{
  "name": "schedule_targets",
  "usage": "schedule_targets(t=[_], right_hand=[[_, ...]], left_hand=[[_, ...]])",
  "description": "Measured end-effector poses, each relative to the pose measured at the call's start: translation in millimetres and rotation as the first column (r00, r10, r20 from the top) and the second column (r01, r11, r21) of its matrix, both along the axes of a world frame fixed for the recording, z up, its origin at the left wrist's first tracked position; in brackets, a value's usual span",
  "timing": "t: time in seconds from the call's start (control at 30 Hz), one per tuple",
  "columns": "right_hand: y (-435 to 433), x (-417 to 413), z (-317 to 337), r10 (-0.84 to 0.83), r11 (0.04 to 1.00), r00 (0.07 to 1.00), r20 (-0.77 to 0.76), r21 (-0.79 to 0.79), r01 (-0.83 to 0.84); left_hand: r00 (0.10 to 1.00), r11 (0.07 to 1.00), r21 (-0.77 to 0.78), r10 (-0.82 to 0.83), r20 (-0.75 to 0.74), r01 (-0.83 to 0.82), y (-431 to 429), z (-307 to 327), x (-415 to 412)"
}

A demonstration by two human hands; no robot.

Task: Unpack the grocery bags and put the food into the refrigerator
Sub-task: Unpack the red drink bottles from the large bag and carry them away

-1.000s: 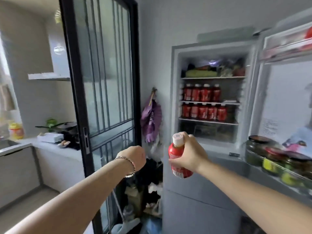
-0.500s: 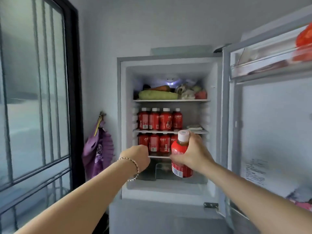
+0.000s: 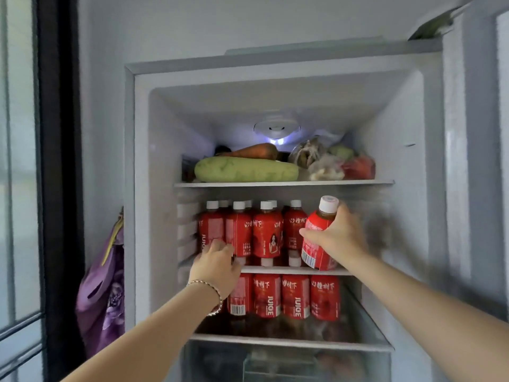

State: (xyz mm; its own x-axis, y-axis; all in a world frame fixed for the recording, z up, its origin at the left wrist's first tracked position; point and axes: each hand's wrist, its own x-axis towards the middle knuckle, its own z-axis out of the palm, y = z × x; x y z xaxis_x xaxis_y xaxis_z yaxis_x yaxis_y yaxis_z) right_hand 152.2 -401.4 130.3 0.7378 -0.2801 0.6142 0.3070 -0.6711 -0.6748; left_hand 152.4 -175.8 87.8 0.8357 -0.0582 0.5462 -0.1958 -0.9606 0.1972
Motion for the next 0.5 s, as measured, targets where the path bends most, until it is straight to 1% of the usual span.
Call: schedule_targets(t=[0.1, 0.17, 0.3, 0.4, 0.5], right_hand=[[7, 48, 0, -0.003, 1.000, 0.998, -0.067, -0.004, 0.002], [14, 78, -2, 0.037, 0.999, 0.996, -0.083, 0.018, -0.035], [28, 122, -9, 0.093, 0.995, 0.991, -0.100, 0.049, -0.089], [35, 137, -14, 0.079, 0.984, 0.996, -0.051, 0.162, -0.070], [38, 145, -18, 0.067, 0.957, 0.998, 0.019, 0.283, -0.070]], left_hand=[[0.998, 0.997, 0.056, -0.057, -0.010, 0.058, 4, -11, 37], [0.994, 0.988, 0.111, -0.109, 0.028, 0.106, 8, -17, 56], [0.974, 0.974, 0.106, -0.210, 0.081, 0.202, 17, -27, 79], [0.962, 0.972, 0.130, -0.216, 0.165, 0.196, 18, -31, 84], [0.963, 0.976, 0.147, -0.187, 0.195, 0.160, 15, -34, 83]])
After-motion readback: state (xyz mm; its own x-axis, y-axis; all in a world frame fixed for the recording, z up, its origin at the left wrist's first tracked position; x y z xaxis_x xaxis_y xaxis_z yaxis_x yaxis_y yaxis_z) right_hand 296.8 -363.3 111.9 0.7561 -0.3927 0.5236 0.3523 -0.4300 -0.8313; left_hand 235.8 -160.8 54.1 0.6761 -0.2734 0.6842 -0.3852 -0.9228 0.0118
